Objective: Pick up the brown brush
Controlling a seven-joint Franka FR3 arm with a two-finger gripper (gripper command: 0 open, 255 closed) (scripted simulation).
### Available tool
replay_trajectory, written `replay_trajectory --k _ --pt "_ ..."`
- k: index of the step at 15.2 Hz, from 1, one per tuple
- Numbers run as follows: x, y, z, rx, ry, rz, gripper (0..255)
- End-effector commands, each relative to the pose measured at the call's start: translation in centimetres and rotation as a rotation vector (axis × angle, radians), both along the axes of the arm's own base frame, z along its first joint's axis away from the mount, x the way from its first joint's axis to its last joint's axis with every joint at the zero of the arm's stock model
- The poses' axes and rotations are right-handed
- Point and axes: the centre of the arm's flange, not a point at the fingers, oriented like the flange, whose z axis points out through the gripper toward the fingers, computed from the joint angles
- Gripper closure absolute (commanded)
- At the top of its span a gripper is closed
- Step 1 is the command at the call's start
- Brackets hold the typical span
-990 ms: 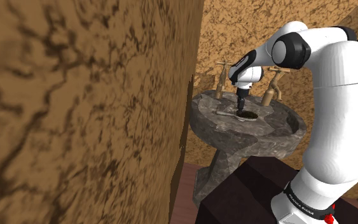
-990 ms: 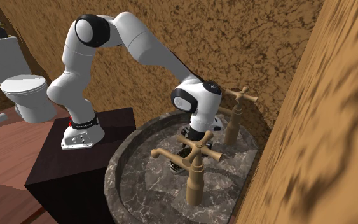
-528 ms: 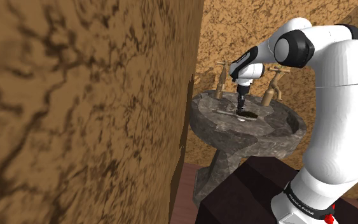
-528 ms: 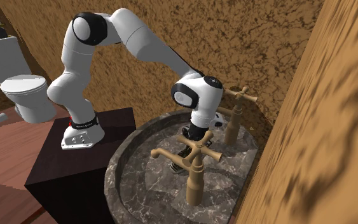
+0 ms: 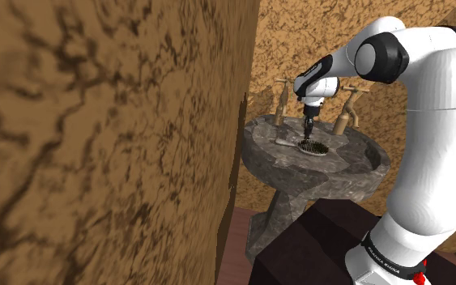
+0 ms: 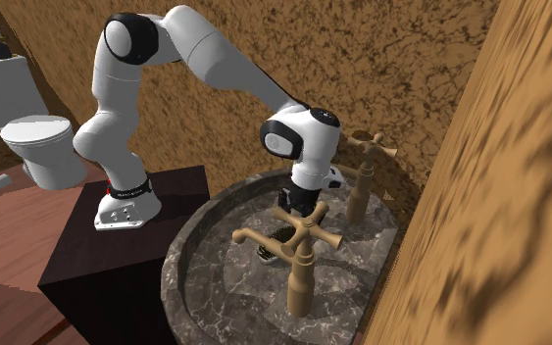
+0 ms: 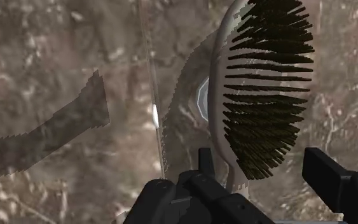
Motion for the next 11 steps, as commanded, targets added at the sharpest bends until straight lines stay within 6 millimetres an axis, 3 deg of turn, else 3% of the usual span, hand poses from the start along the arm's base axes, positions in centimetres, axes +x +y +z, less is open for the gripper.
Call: replay_trajectory --k 1,4,11 --pt "0.1 2.3 -1.2 -0.075 -0.064 -0.060 0" --pt "0.4 6.0 -3.4 -0.193 -0.162 -0.156 0" --pt "0.4 6.0 -7.1 -0.193 -0.162 -0.156 0"
